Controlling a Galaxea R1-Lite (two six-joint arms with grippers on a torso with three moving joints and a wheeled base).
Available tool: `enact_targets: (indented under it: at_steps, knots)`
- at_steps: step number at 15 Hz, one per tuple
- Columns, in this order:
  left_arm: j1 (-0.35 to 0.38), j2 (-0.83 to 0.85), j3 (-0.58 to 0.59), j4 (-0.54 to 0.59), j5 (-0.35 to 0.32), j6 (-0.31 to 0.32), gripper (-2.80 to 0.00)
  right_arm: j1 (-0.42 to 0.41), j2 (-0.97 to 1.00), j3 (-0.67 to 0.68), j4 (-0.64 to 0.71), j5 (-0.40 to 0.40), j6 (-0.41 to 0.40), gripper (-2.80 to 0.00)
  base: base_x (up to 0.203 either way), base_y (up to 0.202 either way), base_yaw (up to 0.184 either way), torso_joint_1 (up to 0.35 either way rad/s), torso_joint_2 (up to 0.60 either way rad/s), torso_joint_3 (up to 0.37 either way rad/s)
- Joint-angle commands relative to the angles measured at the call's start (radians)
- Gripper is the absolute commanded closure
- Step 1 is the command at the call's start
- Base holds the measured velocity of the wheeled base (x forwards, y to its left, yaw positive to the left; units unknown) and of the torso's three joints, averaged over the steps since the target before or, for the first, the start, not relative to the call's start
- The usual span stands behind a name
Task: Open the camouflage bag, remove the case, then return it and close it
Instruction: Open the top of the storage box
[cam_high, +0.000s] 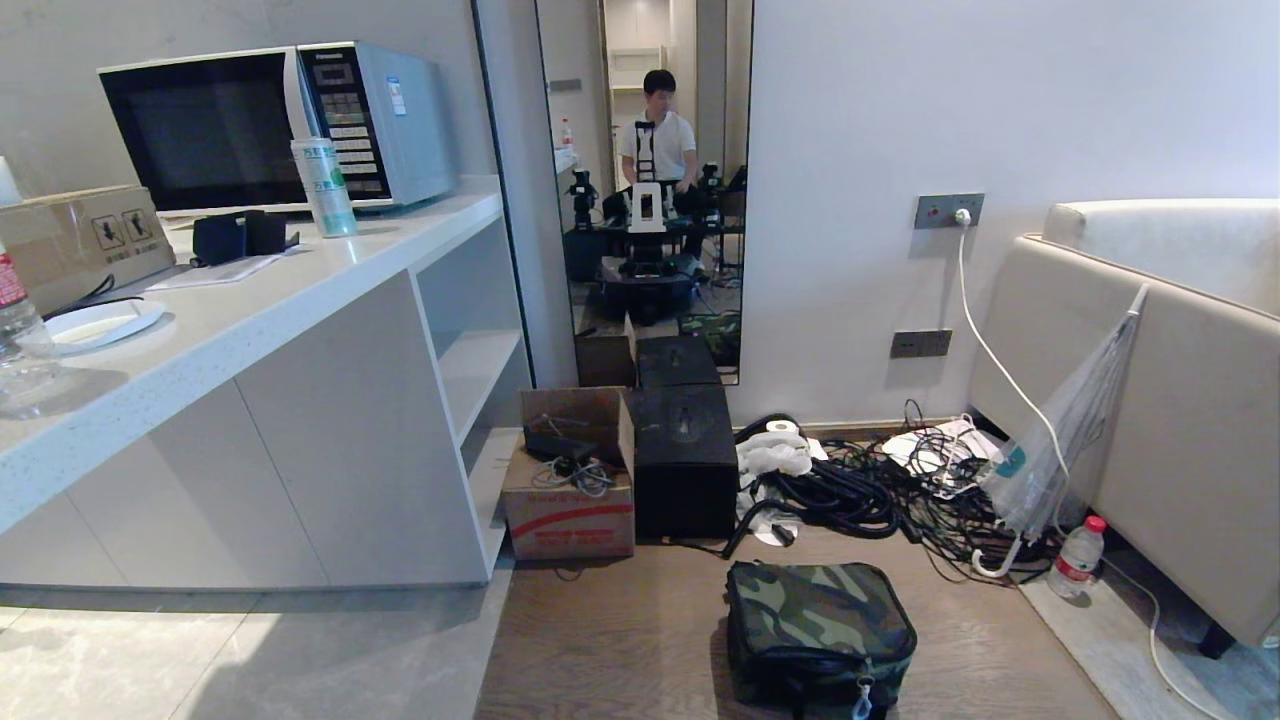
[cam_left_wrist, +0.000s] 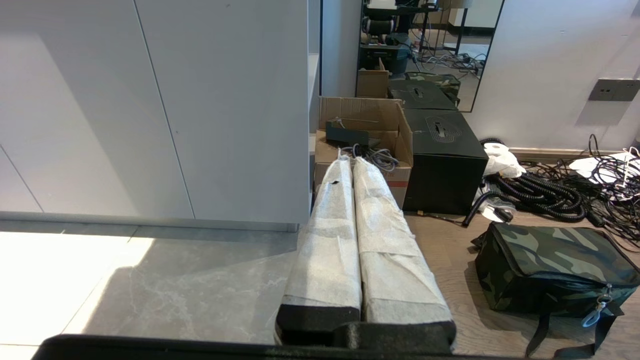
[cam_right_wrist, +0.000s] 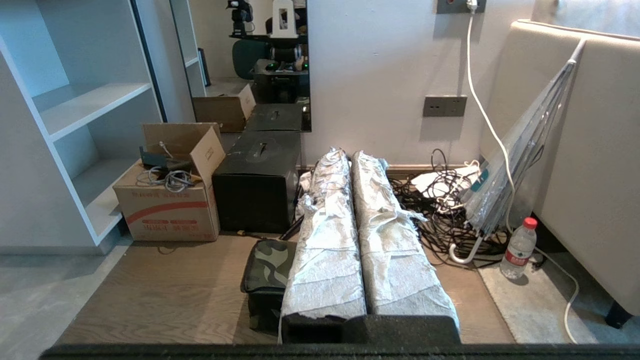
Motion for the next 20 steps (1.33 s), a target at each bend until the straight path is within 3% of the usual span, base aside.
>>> enact_targets:
  at_steps: [1,20]
  knots:
    - [0.000,0.000,0.000,0.000,0.000,-0.001,0.00,0.000,0.001,0.040,-0.004,-0.001,0.001,0.00,0.000,0.000,0.000,0.000,0.00,0.000]
    - [0.000,0.000,0.000,0.000,0.000,0.001,0.00,0.000,0.001,0.040,-0.004,-0.001,0.004,0.00,0.000,0.000,0.000,0.000,0.00,0.000]
